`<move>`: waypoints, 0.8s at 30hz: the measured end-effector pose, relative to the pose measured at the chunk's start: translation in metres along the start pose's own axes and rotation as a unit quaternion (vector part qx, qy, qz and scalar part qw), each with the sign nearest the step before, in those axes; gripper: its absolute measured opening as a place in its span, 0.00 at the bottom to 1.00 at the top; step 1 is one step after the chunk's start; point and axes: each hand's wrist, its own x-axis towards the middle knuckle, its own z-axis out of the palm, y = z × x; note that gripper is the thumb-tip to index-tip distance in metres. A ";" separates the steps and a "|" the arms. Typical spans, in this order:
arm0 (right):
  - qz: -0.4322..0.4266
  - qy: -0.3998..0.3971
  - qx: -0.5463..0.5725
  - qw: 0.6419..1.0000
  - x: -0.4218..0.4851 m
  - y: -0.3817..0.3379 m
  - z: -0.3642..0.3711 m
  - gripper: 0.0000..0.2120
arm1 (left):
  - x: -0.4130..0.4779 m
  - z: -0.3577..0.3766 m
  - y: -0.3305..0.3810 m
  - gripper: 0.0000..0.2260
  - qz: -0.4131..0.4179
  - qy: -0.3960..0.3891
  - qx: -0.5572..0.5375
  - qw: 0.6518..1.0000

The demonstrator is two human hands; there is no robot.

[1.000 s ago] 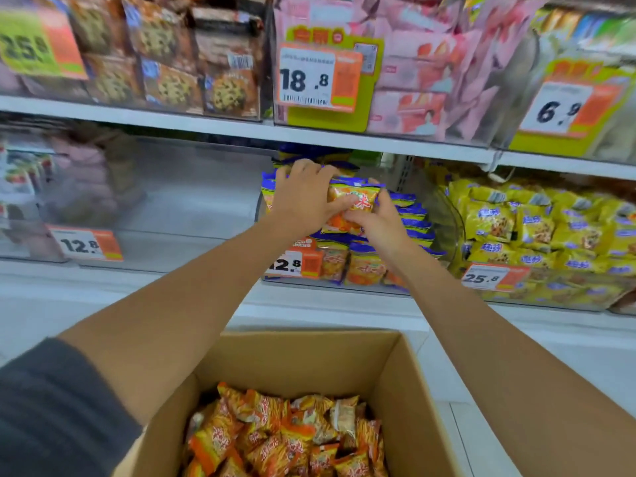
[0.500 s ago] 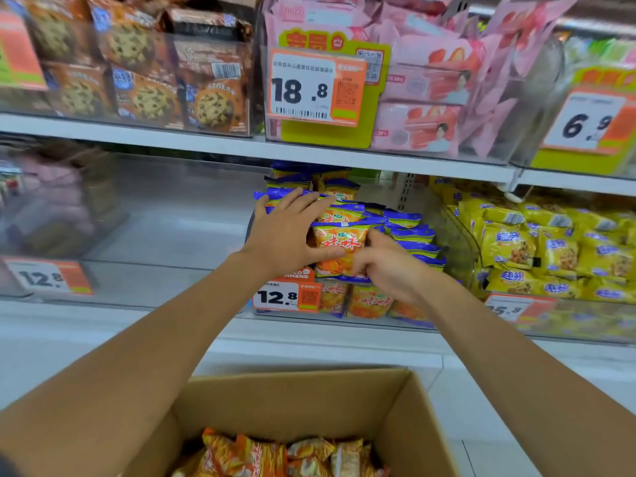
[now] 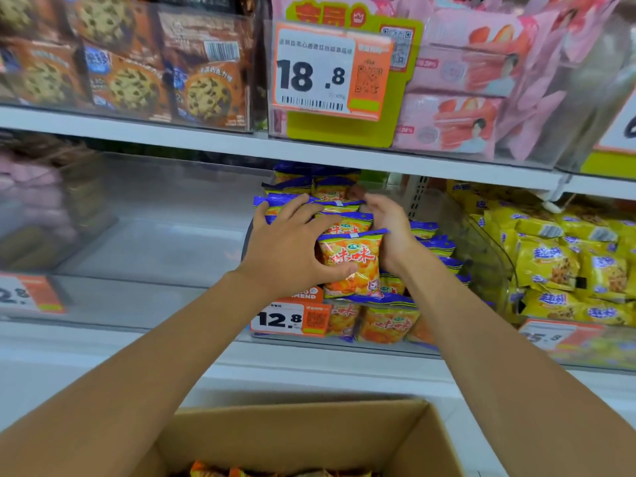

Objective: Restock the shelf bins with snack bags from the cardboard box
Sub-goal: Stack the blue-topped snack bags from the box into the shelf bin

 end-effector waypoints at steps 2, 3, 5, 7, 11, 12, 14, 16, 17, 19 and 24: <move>-0.023 -0.045 -0.042 0.998 -0.001 0.000 -0.008 0.14 | 0.001 0.000 0.000 0.43 0.003 -0.006 0.002 1.000; -0.040 -0.061 -0.080 0.994 -0.004 0.000 -0.011 0.15 | 0.002 -0.001 0.001 0.43 0.005 -0.011 0.005 1.000; -0.080 -0.073 -0.191 0.976 -0.013 0.002 -0.019 0.25 | 0.001 -0.002 0.001 0.44 0.008 -0.018 0.009 1.000; -0.117 -0.088 -0.286 0.947 -0.024 0.004 -0.029 0.30 | 0.000 -0.002 0.000 0.43 0.010 -0.021 0.003 1.000; -0.121 -0.118 -0.369 0.914 -0.039 0.006 -0.041 0.29 | 0.002 -0.007 -0.004 0.46 0.028 -0.057 -0.016 0.998; -0.129 -0.111 -0.373 0.912 -0.040 0.007 -0.040 0.29 | 0.002 -0.010 -0.005 0.47 0.031 -0.079 -0.017 0.996; -0.158 -0.103 -0.373 0.908 -0.040 0.010 -0.033 0.27 | 0.003 -0.015 -0.007 0.49 0.032 -0.120 -0.026 0.992; -0.170 -0.099 -0.380 0.904 -0.041 0.012 -0.027 0.29 | 0.004 -0.017 -0.007 0.46 0.027 -0.131 -0.032 0.991; -0.169 -0.094 -0.383 0.903 -0.043 0.012 -0.026 0.31 | 0.004 -0.017 -0.007 0.45 0.025 -0.127 -0.029 0.991; -0.173 -0.089 -0.406 0.893 -0.052 0.009 -0.030 0.36 | 0.005 -0.017 -0.006 0.43 0.022 -0.120 -0.021 0.992; -0.183 -0.062 -0.420 0.887 -0.072 0.010 -0.032 0.28 | -0.001 -0.015 -0.006 0.44 0.029 -0.068 -0.071 0.995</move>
